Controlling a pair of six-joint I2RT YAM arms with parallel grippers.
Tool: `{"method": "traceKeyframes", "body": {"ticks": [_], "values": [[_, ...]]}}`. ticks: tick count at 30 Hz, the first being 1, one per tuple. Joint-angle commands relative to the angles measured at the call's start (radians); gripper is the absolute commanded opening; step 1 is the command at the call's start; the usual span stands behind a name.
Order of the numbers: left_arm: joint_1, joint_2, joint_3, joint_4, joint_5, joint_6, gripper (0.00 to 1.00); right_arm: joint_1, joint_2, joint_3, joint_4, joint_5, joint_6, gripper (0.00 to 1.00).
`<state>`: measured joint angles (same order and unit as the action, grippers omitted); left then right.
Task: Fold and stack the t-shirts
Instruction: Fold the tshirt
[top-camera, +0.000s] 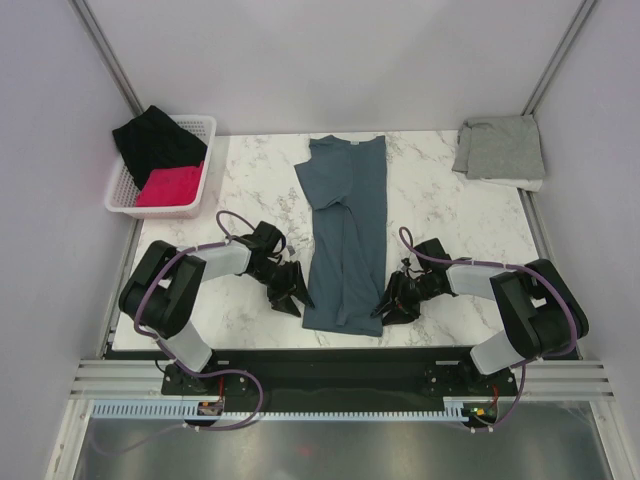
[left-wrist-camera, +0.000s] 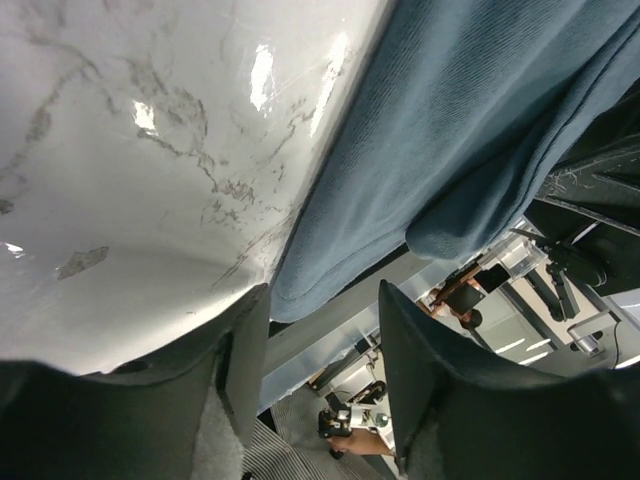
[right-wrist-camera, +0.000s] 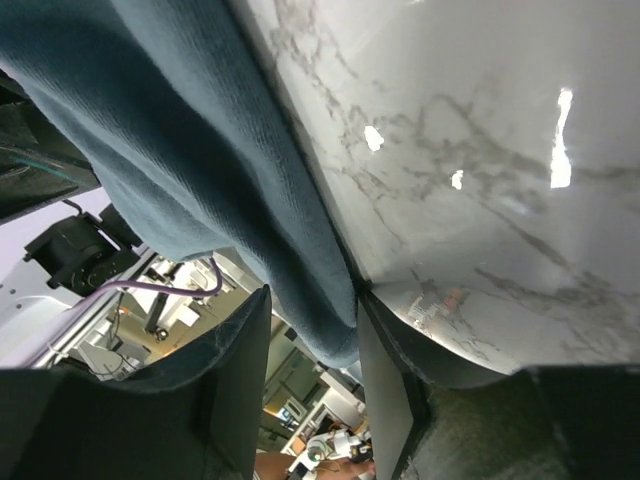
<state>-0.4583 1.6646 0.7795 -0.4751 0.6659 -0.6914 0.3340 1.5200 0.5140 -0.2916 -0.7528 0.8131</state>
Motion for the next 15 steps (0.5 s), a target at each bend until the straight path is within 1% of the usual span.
{"method": "traceKeyframes", "body": {"ticks": [1, 4, 7, 8, 10, 11, 12, 14, 15], "values": [[-0.014, 0.012, -0.016, 0.029, 0.043, -0.036, 0.53, 0.031, 0.020, -0.006, -0.020, 0.044, 0.000, 0.46], [-0.029, 0.009, -0.017, 0.033, 0.050, -0.040, 0.51, 0.045, 0.008, -0.019, -0.027, 0.049, -0.003, 0.46], [-0.043, 0.011, -0.023, 0.043, 0.057, -0.045, 0.46, 0.045, -0.001, -0.022, -0.029, 0.052, -0.003, 0.45], [-0.045, 0.012, -0.026, 0.050, 0.058, -0.046, 0.37, 0.045, -0.004, -0.022, -0.026, 0.052, -0.003, 0.43], [-0.054, 0.015, -0.026, 0.052, 0.061, -0.048, 0.33, 0.046, -0.004, -0.022, -0.018, 0.047, -0.006, 0.38], [-0.059, 0.015, -0.026, 0.052, 0.063, -0.046, 0.24, 0.045, -0.004, -0.020, -0.015, 0.046, -0.006, 0.34], [-0.066, 0.014, -0.023, 0.058, 0.064, -0.048, 0.18, 0.045, -0.006, -0.019, -0.011, 0.044, -0.011, 0.28], [-0.071, 0.008, -0.014, 0.059, 0.060, -0.045, 0.03, 0.045, -0.012, -0.014, 0.003, 0.044, -0.012, 0.24], [-0.075, 0.003, -0.011, 0.062, 0.058, -0.042, 0.02, 0.045, -0.017, -0.012, 0.003, 0.044, -0.015, 0.19]]}}
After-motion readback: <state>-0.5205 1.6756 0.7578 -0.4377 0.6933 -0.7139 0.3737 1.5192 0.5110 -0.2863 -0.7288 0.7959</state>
